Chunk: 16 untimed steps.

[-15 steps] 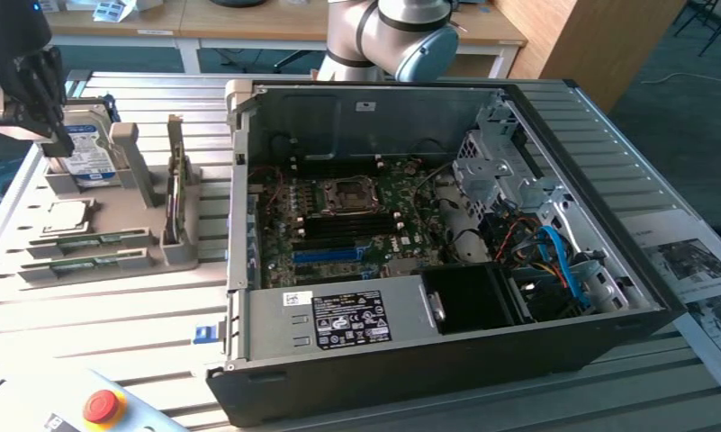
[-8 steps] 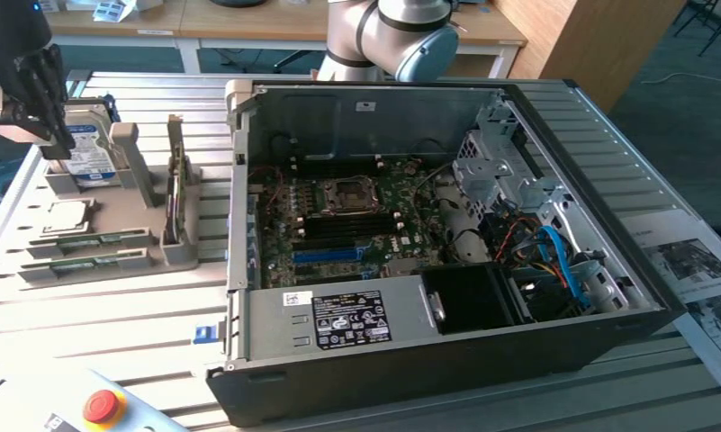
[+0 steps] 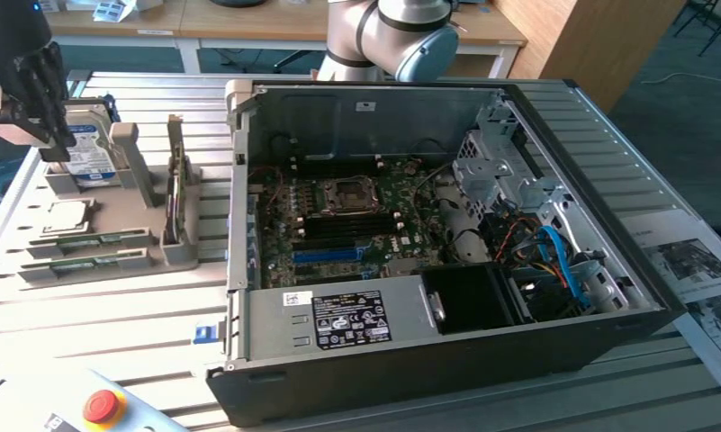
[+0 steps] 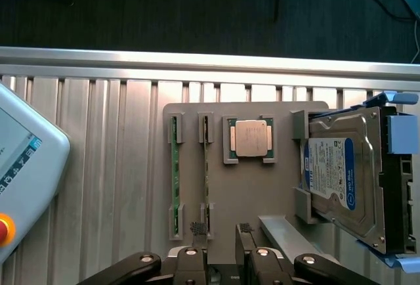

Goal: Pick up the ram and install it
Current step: 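Pick up the ram and move it above insertion slot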

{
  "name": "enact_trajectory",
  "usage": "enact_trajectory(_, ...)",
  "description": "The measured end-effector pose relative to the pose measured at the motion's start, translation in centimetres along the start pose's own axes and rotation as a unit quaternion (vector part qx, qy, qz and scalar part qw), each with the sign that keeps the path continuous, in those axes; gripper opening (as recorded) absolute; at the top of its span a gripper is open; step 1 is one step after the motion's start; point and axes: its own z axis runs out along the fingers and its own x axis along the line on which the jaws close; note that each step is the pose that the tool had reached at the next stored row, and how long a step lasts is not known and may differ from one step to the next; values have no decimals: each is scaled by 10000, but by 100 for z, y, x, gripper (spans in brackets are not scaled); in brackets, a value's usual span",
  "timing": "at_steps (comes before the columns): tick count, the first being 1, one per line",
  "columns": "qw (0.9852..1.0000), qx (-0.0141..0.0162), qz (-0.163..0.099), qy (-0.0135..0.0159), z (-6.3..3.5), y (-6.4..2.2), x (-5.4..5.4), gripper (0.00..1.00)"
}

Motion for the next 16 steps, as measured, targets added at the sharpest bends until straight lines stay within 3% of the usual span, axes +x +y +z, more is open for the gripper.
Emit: enact_trajectory(16, 10000, -1, 0, 0, 44, -1, 28, 31)
